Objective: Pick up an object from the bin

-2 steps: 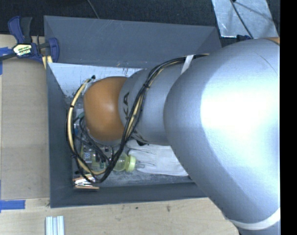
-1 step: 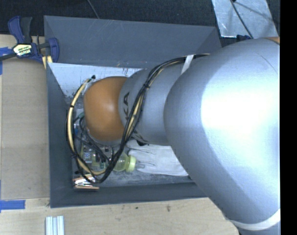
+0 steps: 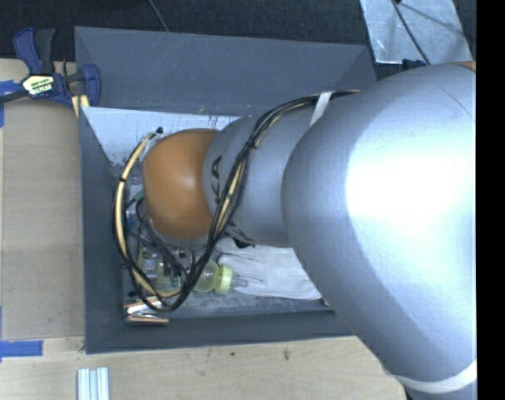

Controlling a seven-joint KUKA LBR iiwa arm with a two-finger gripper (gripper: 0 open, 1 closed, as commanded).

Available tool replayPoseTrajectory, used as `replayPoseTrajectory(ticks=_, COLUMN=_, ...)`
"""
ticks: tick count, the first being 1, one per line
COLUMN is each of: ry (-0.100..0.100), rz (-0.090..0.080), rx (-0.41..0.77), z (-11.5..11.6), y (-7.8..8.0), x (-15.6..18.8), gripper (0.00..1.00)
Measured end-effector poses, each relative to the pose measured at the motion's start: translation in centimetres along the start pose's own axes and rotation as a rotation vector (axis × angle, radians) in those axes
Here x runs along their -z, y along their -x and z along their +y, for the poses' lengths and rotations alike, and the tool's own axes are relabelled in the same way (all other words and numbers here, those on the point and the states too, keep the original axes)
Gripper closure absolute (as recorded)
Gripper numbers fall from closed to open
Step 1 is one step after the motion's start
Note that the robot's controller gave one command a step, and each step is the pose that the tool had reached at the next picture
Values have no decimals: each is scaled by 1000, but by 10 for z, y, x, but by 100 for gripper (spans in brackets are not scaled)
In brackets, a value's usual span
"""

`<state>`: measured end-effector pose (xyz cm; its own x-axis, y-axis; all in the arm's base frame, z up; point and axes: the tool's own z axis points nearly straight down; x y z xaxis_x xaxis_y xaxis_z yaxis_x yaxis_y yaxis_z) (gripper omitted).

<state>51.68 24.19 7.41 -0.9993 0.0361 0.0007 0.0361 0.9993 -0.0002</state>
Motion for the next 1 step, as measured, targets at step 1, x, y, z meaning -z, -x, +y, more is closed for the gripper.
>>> replayPoseTrajectory(ticks=1, ry=-1, rz=2, rx=0, z=0, y=0, x=14, gripper=100)
